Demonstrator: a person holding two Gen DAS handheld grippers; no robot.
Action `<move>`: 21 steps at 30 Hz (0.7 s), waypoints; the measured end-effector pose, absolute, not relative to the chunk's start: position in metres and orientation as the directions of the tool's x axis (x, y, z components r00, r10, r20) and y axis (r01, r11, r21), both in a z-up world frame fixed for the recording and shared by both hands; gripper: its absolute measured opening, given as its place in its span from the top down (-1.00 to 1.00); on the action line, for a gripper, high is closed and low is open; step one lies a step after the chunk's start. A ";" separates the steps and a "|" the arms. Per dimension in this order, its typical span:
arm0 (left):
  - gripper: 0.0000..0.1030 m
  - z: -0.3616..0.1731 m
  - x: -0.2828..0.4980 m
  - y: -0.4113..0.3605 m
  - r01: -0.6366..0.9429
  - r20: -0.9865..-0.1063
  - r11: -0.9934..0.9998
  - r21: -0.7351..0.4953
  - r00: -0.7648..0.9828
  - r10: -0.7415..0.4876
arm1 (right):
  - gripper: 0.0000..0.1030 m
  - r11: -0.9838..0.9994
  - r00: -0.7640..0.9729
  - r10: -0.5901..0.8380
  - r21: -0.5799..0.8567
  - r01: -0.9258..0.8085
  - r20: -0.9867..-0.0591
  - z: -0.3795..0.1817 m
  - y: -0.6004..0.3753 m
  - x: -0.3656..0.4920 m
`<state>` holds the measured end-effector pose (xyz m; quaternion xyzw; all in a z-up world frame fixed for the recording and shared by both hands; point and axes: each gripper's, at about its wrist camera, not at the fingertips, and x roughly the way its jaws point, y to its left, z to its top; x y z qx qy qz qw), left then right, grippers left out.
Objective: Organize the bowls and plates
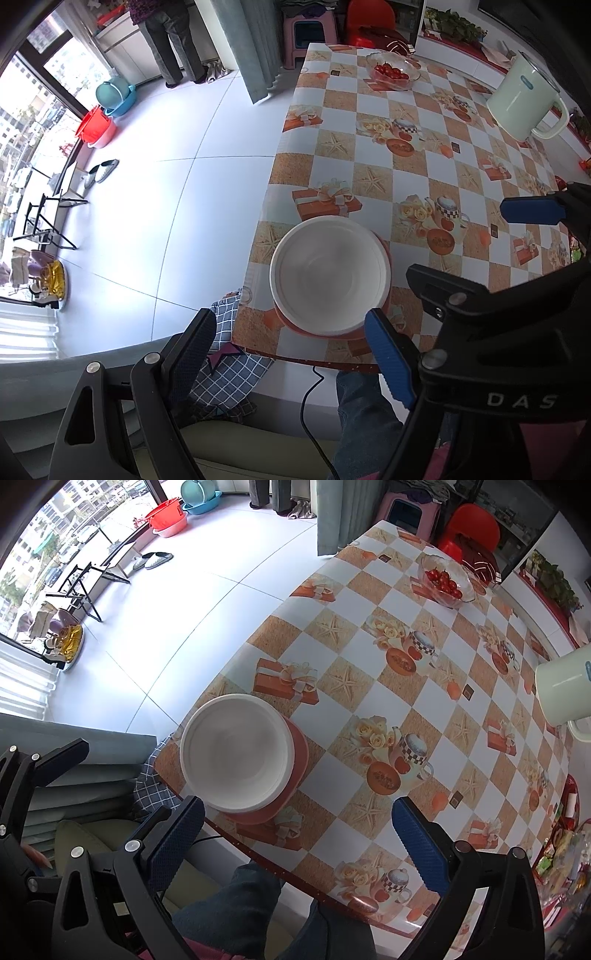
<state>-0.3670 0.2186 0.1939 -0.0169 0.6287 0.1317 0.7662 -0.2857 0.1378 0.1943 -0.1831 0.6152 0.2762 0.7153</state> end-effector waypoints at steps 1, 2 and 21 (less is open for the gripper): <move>-0.65 0.194 -0.367 0.218 -0.223 -0.968 0.965 0.141 0.175 0.181 | -0.98 0.780 0.090 0.170 0.078 -0.620 -0.981 0.194 0.138 -0.286; -0.65 0.194 -0.367 0.218 -0.224 -0.968 0.965 0.140 0.174 0.181 | -0.98 0.780 0.090 0.170 0.079 -0.620 -0.981 0.194 0.137 -0.285; -0.65 0.193 -0.366 0.216 -0.224 -0.968 0.964 0.145 0.170 0.185 | -0.98 0.783 0.081 0.174 0.088 -0.615 -0.981 0.192 0.134 -0.284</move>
